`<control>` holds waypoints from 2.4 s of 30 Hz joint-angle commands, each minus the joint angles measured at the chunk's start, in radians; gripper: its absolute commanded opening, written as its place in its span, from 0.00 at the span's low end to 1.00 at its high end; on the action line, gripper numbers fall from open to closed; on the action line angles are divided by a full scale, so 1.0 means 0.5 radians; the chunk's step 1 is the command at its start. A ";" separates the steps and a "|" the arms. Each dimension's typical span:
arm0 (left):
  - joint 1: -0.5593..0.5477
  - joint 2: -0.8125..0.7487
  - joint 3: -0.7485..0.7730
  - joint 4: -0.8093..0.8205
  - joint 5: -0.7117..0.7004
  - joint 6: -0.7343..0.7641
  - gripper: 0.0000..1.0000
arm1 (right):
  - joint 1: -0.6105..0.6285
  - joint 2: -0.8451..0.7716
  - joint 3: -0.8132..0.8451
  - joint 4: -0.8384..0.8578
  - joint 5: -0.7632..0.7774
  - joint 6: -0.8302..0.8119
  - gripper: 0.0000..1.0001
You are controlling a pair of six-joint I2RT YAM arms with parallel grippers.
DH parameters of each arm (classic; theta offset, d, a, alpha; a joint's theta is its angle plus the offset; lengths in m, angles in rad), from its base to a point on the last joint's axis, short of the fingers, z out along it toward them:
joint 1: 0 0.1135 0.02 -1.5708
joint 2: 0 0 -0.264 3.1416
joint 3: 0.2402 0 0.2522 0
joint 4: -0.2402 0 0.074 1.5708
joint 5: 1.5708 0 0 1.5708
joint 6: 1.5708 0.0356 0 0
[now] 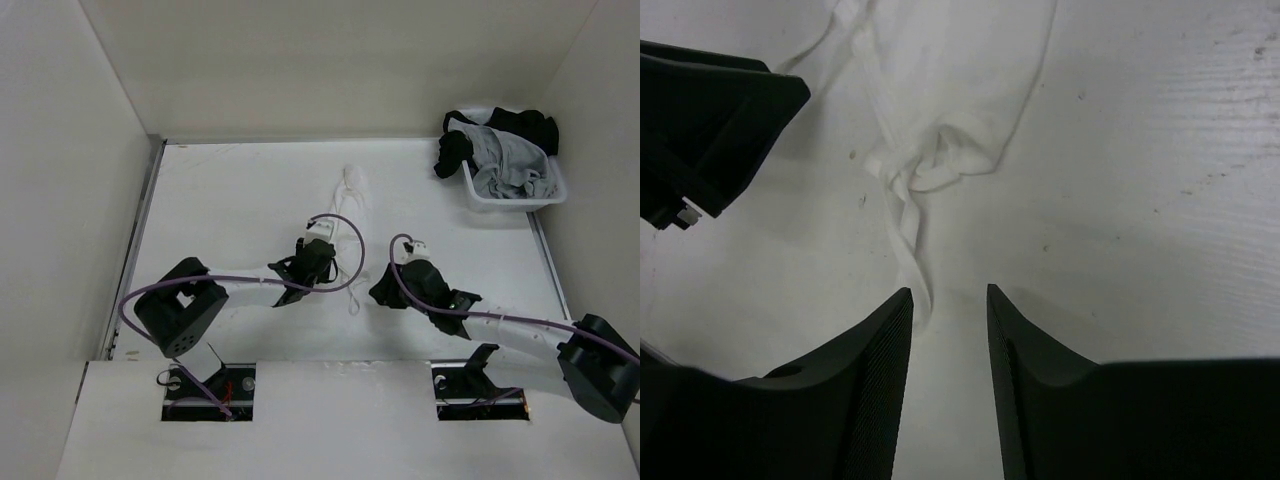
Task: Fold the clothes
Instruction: Flatten the tank top out
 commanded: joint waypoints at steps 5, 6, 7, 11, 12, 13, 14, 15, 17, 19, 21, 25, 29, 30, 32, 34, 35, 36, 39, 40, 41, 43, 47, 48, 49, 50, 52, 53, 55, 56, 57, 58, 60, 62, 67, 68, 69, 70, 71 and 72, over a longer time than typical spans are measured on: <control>-0.020 0.114 0.119 -0.016 -0.055 0.095 0.33 | 0.027 -0.052 -0.084 0.118 0.084 0.084 0.42; -0.011 0.136 0.128 -0.041 -0.055 0.092 0.32 | 0.027 -0.045 -0.091 0.121 0.084 0.084 0.42; -0.008 0.151 0.137 -0.071 -0.055 0.086 0.31 | 0.027 -0.039 -0.091 0.121 0.084 0.084 0.42; -0.039 0.145 0.101 -0.145 -0.061 0.061 0.30 | 0.027 -0.018 -0.094 0.124 0.096 0.087 0.43; -0.042 0.124 0.076 -0.145 -0.061 0.049 0.30 | 0.027 -0.003 -0.094 0.124 0.096 0.087 0.43; -0.042 0.109 0.061 -0.148 -0.061 0.040 0.30 | 0.027 0.016 -0.088 0.124 0.096 0.087 0.43; -0.039 0.087 0.042 -0.151 -0.055 0.033 0.30 | 0.027 0.034 -0.075 0.124 0.096 0.087 0.43; -0.039 0.063 0.024 -0.154 -0.046 0.024 0.29 | 0.027 0.056 -0.063 0.124 0.096 0.087 0.43; -0.042 0.001 -0.004 -0.185 -0.043 0.000 0.29 | 0.045 0.105 -0.033 0.124 0.087 0.087 0.43; -0.051 -0.069 -0.040 -0.206 -0.040 -0.028 0.33 | 0.094 0.154 -0.005 0.124 0.081 0.093 0.43; -0.051 -0.134 -0.083 -0.210 -0.031 -0.046 0.36 | 0.140 0.200 0.023 0.124 0.078 0.096 0.43; -0.029 -0.177 -0.160 -0.188 0.012 -0.071 0.36 | 0.220 0.240 0.057 0.127 0.072 0.117 0.46; -0.002 -0.106 -0.163 -0.164 0.086 -0.080 0.30 | 0.269 0.286 0.066 0.164 0.053 0.151 0.46; 0.001 -0.097 -0.154 -0.167 0.095 -0.086 0.27 | 0.275 0.304 0.069 0.170 0.041 0.160 0.46; 0.007 -0.088 -0.145 -0.179 0.095 -0.092 0.22 | 0.291 0.335 0.075 0.192 0.013 0.179 0.46; 0.023 -0.103 -0.148 -0.176 0.098 -0.095 0.17 | 0.306 0.356 0.081 0.213 -0.011 0.191 0.46; 0.029 -0.112 -0.151 -0.176 0.098 -0.095 0.15 | 0.312 0.366 0.084 0.231 -0.026 0.191 0.46; 0.035 -0.128 -0.151 -0.179 0.098 -0.101 0.13 | 0.321 0.372 0.087 0.247 -0.039 0.191 0.46; 0.053 -0.180 -0.179 -0.164 0.138 -0.114 0.08 | 0.331 0.433 0.106 0.268 -0.066 0.194 0.43; 0.060 -0.198 -0.188 -0.157 0.150 -0.126 0.08 | 0.331 0.451 0.109 0.268 -0.067 0.200 0.39; 0.066 -0.217 -0.200 -0.151 0.160 -0.135 0.07 | 0.331 0.473 0.112 0.268 -0.067 0.209 0.33; 0.090 -0.278 -0.231 -0.133 0.172 -0.160 0.05 | 0.331 0.491 0.103 0.284 -0.042 0.228 0.16; 0.170 -0.510 -0.292 -0.105 0.276 -0.227 0.01 | 0.331 0.400 0.048 0.363 -0.015 0.265 0.00; 0.197 -0.596 -0.298 -0.111 0.301 -0.249 0.01 | 0.331 0.327 0.041 0.354 0.007 0.265 0.00; 0.225 -0.688 -0.301 -0.127 0.322 -0.273 0.00 | 0.331 0.232 0.032 0.342 0.041 0.256 0.00; 0.247 -0.789 -0.304 -0.139 0.343 -0.298 0.00 | 0.334 0.121 0.026 0.315 0.071 0.246 0.00; 0.280 -0.980 -0.286 -0.185 0.377 -0.341 0.00 | 0.343 -0.112 0.035 0.208 0.114 0.222 0.00; 0.287 -1.066 -0.265 -0.212 0.384 -0.359 0.00 | 0.343 -0.234 0.059 0.119 0.130 0.204 0.00; 0.274 -1.228 -0.200 -0.283 0.371 -0.381 0.00 | 0.343 -0.446 0.142 -0.074 0.166 0.158 0.00; 0.265 -1.302 -0.158 -0.314 0.365 -0.387 0.00 | 0.343 -0.544 0.206 -0.175 0.194 0.124 0.00; 0.256 -1.373 -0.106 -0.350 0.362 -0.393 0.00 | 0.343 -0.630 0.286 -0.292 0.222 0.078 0.00; 0.241 -1.440 -0.041 -0.381 0.362 -0.396 0.00 | 0.346 -0.710 0.375 -0.402 0.264 0.029 0.00; 0.198 -1.548 0.103 -0.424 0.335 -0.375 0.00 | 0.374 -0.818 0.568 -0.596 0.341 -0.045 0.00; 0.140 -1.621 0.268 -0.470 0.295 -0.344 0.00 | 0.426 -0.877 0.764 -0.740 0.400 -0.131 0.00; -0.060 -1.708 0.725 -0.483 0.132 -0.133 0.00 | 0.658 -0.886 1.377 -1.038 0.672 -0.419 0.00; -0.118 -1.708 0.815 -0.470 0.083 -0.078 0.00 | 0.741 -0.868 1.513 -1.078 0.767 -0.489 0.00; -0.182 -1.702 0.903 -0.455 0.034 -0.013 0.00 | 0.839 -0.846 1.648 -1.106 0.868 -0.560 0.00; -0.247 -1.693 0.989 -0.443 -0.015 0.057 0.00 | 0.946 -0.822 1.773 -1.124 0.972 -0.640 0.00; -0.320 -1.686 1.066 -0.421 -0.073 0.119 0.00 | 1.069 -0.794 1.905 -1.134 1.095 -0.722 0.00; -0.388 -1.680 1.125 -0.391 -0.128 0.183 0.00 | 1.176 -0.767 2.016 -1.137 1.203 -0.799 0.00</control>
